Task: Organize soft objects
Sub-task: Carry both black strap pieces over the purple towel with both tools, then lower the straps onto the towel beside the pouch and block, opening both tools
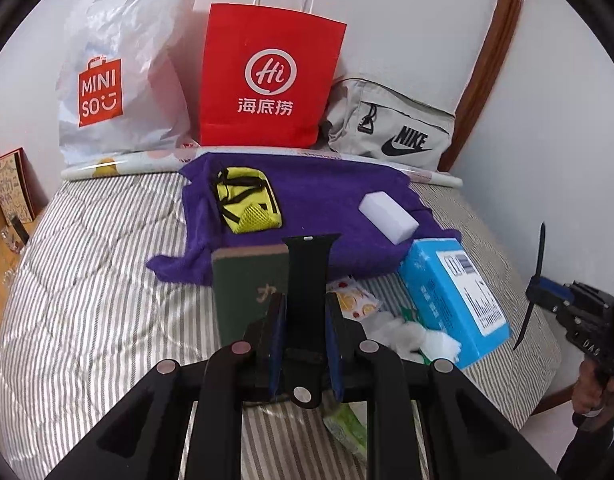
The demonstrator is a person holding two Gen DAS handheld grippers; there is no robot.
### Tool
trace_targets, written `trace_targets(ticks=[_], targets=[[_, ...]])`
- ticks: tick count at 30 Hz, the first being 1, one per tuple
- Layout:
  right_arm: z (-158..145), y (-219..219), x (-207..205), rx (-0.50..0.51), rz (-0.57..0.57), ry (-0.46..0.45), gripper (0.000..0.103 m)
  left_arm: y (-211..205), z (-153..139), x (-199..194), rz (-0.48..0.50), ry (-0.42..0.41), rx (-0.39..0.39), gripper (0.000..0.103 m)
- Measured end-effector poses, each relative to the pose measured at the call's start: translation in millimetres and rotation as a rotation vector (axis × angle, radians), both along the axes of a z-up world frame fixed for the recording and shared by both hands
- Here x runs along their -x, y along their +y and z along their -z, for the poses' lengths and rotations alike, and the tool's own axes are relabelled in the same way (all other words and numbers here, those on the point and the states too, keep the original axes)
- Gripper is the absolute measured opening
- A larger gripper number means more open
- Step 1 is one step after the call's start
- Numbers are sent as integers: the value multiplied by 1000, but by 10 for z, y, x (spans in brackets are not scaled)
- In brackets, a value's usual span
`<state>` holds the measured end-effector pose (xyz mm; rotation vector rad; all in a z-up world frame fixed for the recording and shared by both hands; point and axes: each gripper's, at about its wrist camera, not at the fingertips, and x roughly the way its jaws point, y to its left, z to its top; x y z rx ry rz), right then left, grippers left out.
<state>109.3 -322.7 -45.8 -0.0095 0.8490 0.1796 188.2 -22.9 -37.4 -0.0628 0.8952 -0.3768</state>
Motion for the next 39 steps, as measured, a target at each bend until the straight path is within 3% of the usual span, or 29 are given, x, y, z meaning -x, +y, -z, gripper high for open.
trace_targets(ticks=[7, 14, 28, 39], targets=[[-136, 56, -521, 5, -8, -28, 20, 18, -21, -372, -26, 19, -6, 18], [-81, 34, -1142, -9, 4, -14, 20, 1, -13, -909, -40, 44, -11, 18], [429, -80, -2044, -16, -18, 107, 20, -143, 416, -1609, -7, 184, -3, 18], [776, -164, -2328, 3, -7, 220, 20, -294, 615, -1802, 19, 248, -52, 18]])
